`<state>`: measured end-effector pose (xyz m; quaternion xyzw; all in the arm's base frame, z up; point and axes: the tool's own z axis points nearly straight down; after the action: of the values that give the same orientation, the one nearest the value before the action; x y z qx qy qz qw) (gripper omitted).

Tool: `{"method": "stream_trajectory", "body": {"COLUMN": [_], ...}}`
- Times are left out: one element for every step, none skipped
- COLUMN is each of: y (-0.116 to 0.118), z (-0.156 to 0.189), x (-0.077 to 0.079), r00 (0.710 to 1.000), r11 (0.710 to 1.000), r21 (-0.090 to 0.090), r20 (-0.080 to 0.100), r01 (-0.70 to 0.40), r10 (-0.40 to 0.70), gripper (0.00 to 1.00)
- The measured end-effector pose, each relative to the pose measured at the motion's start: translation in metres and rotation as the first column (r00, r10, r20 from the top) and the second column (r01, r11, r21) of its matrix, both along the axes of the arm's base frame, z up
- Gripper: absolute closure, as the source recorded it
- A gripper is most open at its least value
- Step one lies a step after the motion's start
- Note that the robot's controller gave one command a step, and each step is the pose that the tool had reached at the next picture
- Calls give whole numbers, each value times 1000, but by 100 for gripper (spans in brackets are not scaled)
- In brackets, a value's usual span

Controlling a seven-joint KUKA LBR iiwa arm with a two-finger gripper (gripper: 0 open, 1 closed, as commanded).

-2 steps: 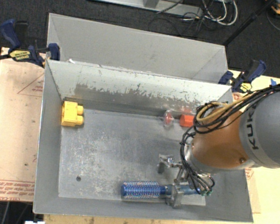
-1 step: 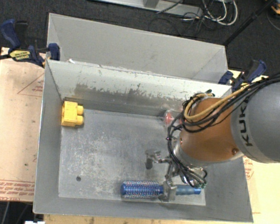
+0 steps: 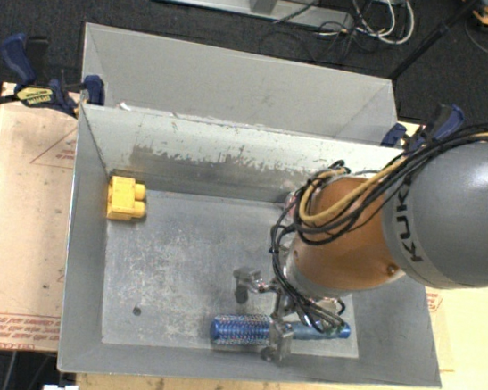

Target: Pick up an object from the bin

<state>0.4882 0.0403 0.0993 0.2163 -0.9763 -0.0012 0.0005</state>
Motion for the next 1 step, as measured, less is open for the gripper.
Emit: {"method": "stream_trajectory", "body": {"y": [5], "z": [-28], "x": [1], "r00": [999], "r11": [999], "r21": [-1], "r20": [18], "r01": [-49], "r10": [49], "gripper": [0]}}
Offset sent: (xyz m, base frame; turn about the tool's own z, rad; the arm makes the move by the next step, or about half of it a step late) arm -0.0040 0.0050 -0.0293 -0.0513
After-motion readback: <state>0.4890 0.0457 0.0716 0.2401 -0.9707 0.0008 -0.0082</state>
